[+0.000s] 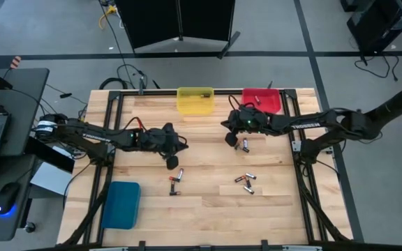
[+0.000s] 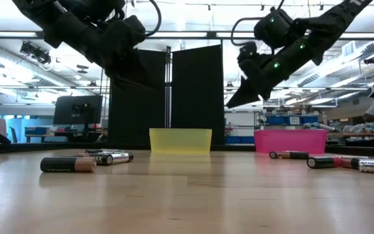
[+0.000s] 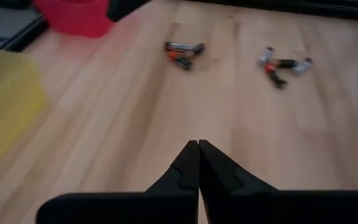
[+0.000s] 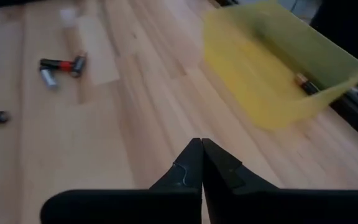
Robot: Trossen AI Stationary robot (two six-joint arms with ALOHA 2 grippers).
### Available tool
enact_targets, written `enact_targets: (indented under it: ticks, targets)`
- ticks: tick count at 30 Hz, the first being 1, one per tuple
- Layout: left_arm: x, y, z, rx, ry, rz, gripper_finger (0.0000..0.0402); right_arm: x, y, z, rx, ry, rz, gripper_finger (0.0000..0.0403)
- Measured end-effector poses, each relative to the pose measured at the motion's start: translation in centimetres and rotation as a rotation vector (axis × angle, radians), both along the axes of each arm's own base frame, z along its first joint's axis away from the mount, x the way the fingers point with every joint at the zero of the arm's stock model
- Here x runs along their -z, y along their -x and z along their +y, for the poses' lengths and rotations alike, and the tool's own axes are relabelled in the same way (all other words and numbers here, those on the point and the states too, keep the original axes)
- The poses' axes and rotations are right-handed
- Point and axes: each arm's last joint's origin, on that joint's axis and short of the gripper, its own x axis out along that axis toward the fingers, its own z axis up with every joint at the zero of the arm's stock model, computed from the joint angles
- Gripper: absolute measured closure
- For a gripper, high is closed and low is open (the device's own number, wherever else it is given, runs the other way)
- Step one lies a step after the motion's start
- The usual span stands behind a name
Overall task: Sort batteries
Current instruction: Put the black-red battery into the blue bin
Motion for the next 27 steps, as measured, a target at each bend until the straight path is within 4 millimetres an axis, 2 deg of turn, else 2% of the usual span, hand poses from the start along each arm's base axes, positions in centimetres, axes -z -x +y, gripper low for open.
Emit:
enact_targets:
  ticks: [8, 17, 22, 27]
  targets:
    - [-0.2, -0.3, 0.8, -0.089, 0.038, -0.049, 0.0392, 0.2, 0.3, -1.6, 0.078, -0.029, -0.024, 0.0392]
    - [-1.1, -0.6, 1.5, -0.091, -0.013, -0.142, 0.0392, 0.2, 0.4, -1.7, 0.054, -0.033, -0.018, 0.0392]
    - [-2.2, -0.9, 1.7, -0.081, -0.017, -0.257, 0.0392, 0.2, 0.4, -1.7, 0.060, -0.043, -0.023, 0.0392]
    - [-2.1, -1.2, 2.1, -0.081, -0.035, -0.275, 0.0392, 0.2, 0.4, -1.8, 0.062, -0.042, -0.023, 0.0392]
